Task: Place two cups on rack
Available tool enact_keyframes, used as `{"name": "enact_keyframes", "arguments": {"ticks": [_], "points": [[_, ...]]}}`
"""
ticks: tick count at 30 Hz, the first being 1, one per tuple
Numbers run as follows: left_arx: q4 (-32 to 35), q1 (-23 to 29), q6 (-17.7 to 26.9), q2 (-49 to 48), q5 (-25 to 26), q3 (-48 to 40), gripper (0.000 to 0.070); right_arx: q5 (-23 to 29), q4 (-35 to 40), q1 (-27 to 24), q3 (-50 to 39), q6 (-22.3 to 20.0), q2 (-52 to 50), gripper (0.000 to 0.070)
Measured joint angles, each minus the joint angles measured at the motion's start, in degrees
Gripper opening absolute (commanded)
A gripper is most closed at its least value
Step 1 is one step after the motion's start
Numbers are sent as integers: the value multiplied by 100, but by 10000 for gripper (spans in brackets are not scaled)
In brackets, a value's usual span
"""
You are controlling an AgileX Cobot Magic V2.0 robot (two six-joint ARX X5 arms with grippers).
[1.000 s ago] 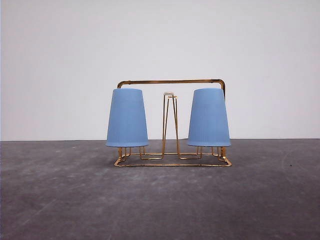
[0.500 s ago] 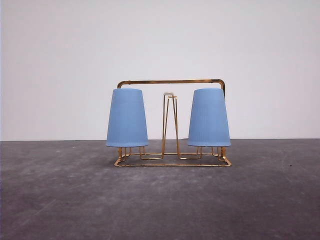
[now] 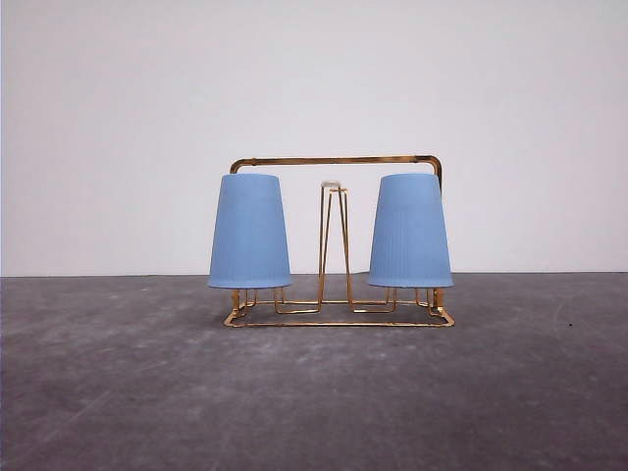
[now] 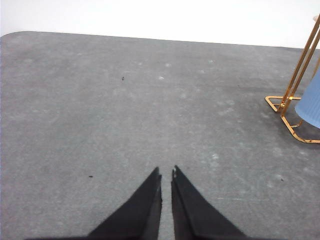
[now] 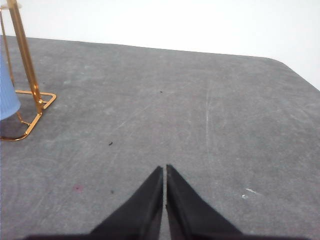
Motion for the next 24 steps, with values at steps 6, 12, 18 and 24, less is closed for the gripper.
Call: {"name": "enact_keyframes", "arguments": {"ticks": [6, 12, 18, 24], "points": [[0, 0, 0, 0, 0, 0, 15, 1, 1, 0, 0, 1, 0, 7], [-1, 0, 0, 0, 0, 0, 15, 0, 0, 0, 0, 1, 0, 7], [0, 0, -1, 0, 0, 0, 15, 0, 1, 0, 0, 0, 0, 7], [0, 0, 0, 0, 0, 0, 15, 0, 1, 0, 0, 1, 0, 7]]}}
